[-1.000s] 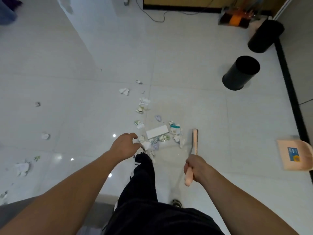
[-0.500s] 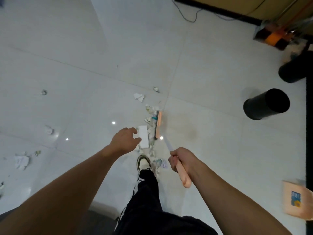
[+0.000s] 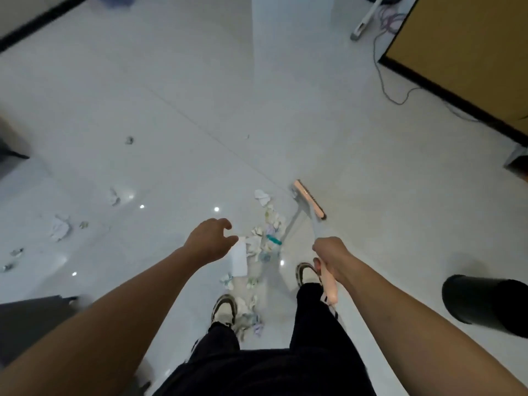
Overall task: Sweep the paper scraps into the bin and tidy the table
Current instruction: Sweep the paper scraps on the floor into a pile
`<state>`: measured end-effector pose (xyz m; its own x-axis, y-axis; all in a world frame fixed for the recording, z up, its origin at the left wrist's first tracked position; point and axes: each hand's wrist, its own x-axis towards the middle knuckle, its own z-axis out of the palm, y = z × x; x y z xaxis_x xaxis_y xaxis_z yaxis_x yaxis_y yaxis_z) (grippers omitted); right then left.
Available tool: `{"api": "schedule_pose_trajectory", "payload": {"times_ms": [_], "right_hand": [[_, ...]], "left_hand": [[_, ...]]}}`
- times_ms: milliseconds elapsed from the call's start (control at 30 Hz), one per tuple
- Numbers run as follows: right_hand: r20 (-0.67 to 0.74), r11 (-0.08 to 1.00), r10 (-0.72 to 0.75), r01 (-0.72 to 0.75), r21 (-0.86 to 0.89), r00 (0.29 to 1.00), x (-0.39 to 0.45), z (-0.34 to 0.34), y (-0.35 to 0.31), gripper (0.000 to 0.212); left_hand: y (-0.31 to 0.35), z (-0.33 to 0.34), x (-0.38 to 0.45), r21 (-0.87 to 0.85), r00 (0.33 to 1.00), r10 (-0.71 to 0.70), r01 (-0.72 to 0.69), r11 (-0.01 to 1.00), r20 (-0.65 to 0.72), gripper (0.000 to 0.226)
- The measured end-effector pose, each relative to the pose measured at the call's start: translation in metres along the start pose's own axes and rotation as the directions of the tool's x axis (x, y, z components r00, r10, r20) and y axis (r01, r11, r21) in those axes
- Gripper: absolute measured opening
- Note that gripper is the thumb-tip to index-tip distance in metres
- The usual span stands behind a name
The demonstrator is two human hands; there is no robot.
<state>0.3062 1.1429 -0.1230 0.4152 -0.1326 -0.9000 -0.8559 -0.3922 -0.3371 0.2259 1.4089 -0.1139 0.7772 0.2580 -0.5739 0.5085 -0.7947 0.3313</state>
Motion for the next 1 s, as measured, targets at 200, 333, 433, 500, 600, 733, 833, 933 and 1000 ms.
{"api": "schedule_pose_trajectory", "payload": {"times_ms": [200, 333, 433, 500, 600, 733, 833, 933, 1000], "right_hand": [[0.091, 0.943, -0.037, 0.065, -0.327, 0.995, 0.107, -0.055, -0.082, 0.012], [0.202, 0.859, -0.04, 0.137, -0.493, 0.979, 0.135, -0.052, -0.093, 0.011], [0.254, 0.768, -0.012, 0.172, -0.617, 0.967, 0.127, -0.042, -0.074, 0.016], [0.287, 0.692, -0.003, 0.209, -0.691, 0.958, 0.115, -0.041, -0.056, 0.017], [0.338, 0.624, 0.017, 0.254, -0.739, 0.941, 0.097, -0.043, -0.029, 0.024], [0.407, 0.507, 0.062, 0.322, -0.799, 0.911, 0.072, -0.041, 0.012, 0.03], [0.375, 0.42, 0.059, 0.318, -0.85, 0.925, 0.054, -0.041, 0.043, 0.023], [0.342, 0.306, 0.018, 0.321, -0.896, 0.939, 0.038, -0.042, 0.073, 0.015], [0.355, 0.222, -0.01, 0.348, -0.911, 0.935, 0.027, -0.046, 0.097, 0.02]], "left_hand": [[0.037, 0.044, -0.017, -0.173, 0.944, -0.33, 0.324, 0.93, -0.004, 0.045], [0.06, 0.069, -0.04, -0.225, 0.893, -0.45, 0.434, 0.872, -0.02, 0.045], [0.074, 0.086, -0.065, -0.289, 0.843, -0.537, 0.506, 0.813, -0.033, 0.045], [0.08, 0.098, -0.086, -0.333, 0.811, -0.584, 0.542, 0.772, -0.035, 0.045], [0.083, 0.115, -0.121, -0.398, 0.75, -0.66, 0.594, 0.699, -0.041, 0.045], [0.084, 0.147, -0.171, -0.479, 0.657, -0.753, 0.657, 0.581, -0.012, 0.044], [0.088, 0.178, -0.212, -0.552, 0.621, -0.783, 0.65, 0.522, -0.01, 0.044], [0.092, 0.214, -0.255, -0.605, 0.591, -0.807, 0.635, 0.479, -0.019, 0.044], [0.095, 0.237, -0.284, -0.644, 0.567, -0.823, 0.621, 0.448, -0.026, 0.044]]}}
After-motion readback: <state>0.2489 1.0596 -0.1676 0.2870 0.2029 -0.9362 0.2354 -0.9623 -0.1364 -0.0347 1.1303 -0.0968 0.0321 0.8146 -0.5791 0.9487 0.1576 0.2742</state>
